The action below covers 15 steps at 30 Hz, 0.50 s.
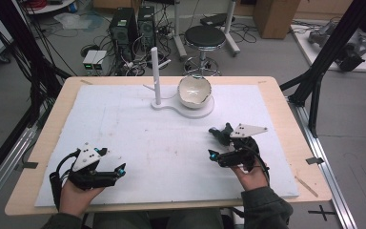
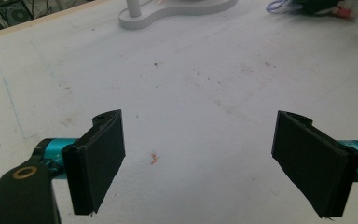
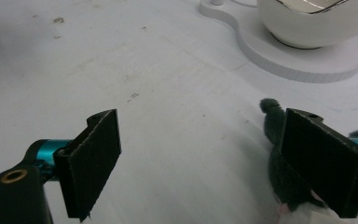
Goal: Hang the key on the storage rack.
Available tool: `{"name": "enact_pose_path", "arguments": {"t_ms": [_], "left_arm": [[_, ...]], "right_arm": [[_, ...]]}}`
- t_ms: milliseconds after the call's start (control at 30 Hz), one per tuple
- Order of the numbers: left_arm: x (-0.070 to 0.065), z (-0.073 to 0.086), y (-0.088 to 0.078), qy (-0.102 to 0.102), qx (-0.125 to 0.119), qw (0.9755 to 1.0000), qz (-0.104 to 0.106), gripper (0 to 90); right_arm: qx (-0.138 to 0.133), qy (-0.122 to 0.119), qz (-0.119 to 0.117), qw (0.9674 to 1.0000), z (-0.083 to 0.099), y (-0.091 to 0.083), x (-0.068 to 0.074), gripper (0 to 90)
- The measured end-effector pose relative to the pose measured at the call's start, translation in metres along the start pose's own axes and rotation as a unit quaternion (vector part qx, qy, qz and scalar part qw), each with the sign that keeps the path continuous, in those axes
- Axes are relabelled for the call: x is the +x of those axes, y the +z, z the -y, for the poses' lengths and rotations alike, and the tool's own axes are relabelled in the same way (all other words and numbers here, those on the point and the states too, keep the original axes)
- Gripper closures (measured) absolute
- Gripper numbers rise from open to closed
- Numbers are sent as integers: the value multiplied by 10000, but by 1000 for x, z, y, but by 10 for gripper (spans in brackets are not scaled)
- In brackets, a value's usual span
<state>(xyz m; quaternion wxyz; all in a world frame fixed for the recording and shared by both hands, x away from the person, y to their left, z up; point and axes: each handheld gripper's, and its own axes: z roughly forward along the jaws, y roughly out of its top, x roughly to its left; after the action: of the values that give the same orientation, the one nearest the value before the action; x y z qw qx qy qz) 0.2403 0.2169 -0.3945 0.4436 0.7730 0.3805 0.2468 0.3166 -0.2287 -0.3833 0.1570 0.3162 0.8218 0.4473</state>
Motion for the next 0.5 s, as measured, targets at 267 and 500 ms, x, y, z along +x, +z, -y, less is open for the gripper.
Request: {"name": "enact_pose_path", "arguments": {"t_ms": [267, 500], "left_arm": [[0, 0, 0, -24, -24, 10000, -2, 174], [1, 0, 0, -28, -31, 10000, -19, 174]], "right_arm": [[70, 137, 107, 9998, -3, -6, -12, 117], [194, 212, 254, 9993, -7, -16, -24, 117]]}}
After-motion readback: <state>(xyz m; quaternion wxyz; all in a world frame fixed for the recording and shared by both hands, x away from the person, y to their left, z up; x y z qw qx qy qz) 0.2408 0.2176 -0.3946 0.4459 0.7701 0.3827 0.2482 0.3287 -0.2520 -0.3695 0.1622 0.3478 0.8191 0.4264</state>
